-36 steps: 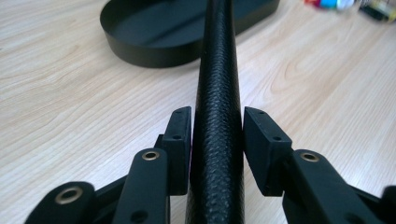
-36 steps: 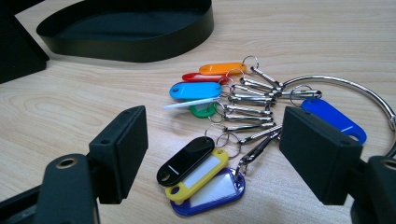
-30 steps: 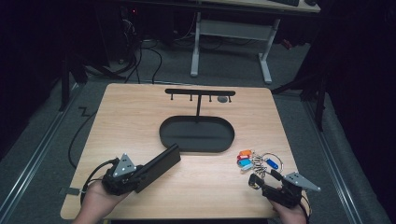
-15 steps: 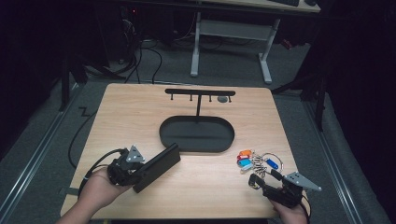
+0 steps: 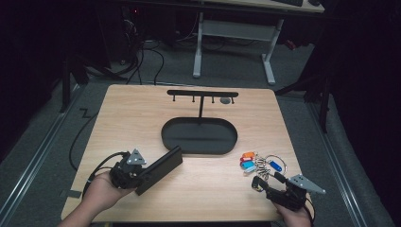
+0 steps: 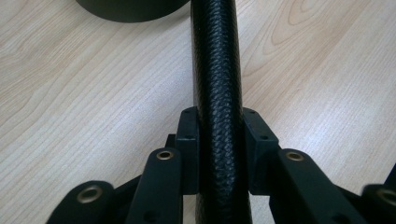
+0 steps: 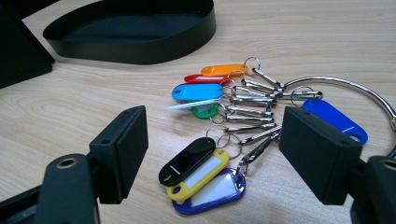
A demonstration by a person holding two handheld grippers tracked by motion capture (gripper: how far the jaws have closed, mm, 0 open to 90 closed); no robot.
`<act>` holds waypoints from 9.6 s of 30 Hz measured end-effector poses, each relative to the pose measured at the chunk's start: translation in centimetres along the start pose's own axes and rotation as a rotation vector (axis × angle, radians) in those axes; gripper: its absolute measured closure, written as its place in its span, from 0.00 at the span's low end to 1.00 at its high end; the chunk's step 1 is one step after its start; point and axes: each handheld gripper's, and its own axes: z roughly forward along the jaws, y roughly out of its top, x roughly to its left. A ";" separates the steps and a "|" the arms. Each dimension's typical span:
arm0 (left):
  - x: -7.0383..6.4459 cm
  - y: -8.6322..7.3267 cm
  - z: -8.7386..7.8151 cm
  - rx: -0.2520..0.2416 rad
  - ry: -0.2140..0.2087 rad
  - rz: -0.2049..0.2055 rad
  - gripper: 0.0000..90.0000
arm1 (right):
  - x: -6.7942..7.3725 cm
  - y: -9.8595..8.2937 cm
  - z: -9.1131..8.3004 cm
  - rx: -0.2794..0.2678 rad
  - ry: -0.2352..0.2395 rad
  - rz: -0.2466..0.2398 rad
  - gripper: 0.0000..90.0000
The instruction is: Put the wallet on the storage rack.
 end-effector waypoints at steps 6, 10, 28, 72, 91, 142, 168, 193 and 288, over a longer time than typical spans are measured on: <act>-0.6 0.0 -0.8 -0.066 0.027 0.069 0.81 | 0.0 0.0 0.0 0.000 -0.004 -0.001 0.27; -0.7 0.2 -1.8 -0.130 0.050 0.103 0.81 | 0.0 0.0 0.0 0.002 -0.005 0.000 0.27; -1.4 5.4 -1.5 -0.182 0.184 0.345 0.81 | -0.2 0.0 -0.1 -0.005 -0.005 -0.001 0.27; 0.5 13.9 11.0 -0.164 0.346 0.779 0.81 | -0.6 -0.1 0.1 -0.002 0.007 0.005 0.27; 2.1 15.1 13.8 -0.126 0.315 0.768 0.81 | -0.6 -0.2 0.2 0.003 0.022 0.019 0.27; 1.8 13.3 12.5 -0.081 0.215 0.606 0.58 | -0.3 -0.3 0.3 0.014 0.014 0.005 0.27; -0.8 2.8 7.7 -0.276 0.193 0.323 0.58 | -0.8 -0.5 -0.1 0.030 -0.023 0.016 0.28; -5.1 -5.5 3.8 -0.333 0.106 0.053 0.51 | -0.8 -0.2 -0.6 0.043 -0.044 -0.005 0.29; -4.6 -6.3 4.2 -0.288 -0.003 0.095 0.48 | -6.4 10.2 9.0 1.042 -0.189 -0.110 0.86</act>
